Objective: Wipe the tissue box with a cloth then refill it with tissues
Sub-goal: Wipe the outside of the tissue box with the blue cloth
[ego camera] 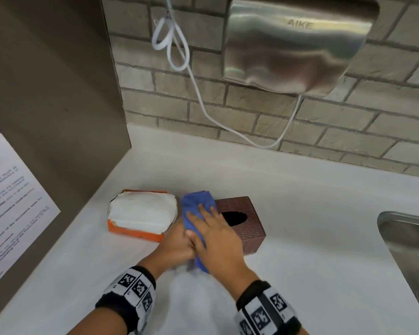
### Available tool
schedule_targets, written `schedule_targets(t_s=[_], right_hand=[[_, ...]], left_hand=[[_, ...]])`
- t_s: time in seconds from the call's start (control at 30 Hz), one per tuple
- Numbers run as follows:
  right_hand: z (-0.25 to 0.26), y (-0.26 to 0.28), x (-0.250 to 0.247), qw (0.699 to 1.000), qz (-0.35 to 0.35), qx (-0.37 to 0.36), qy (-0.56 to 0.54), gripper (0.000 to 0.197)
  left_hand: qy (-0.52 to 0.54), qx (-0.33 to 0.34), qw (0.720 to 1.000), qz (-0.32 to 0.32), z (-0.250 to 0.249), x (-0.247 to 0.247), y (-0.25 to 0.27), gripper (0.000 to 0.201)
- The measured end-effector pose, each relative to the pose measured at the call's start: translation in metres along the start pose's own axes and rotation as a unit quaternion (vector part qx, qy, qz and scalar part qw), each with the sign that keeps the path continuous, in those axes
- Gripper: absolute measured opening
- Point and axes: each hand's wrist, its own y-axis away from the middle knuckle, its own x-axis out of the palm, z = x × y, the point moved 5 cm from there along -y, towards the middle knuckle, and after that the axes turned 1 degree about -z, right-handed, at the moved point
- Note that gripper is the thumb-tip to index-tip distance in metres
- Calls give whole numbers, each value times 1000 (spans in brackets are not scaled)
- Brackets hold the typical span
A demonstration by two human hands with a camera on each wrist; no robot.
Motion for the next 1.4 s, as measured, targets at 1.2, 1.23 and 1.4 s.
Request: schedule_targets(t_s=[1.2,1.23,1.4], right_hand=[[-24,-13,-4,1000,-11,2,26,45],[-50,-16,-10,999,-23,29,36,50],[-96,-26,-21,986,-49,153,34,48]], left_hand=[[-16,-4,999,-32,-5,-1,0,85],[-20,-26,999,-26,-3,-1,-1,95],[-38,-45,998,-29,-1,-1,-3,105]])
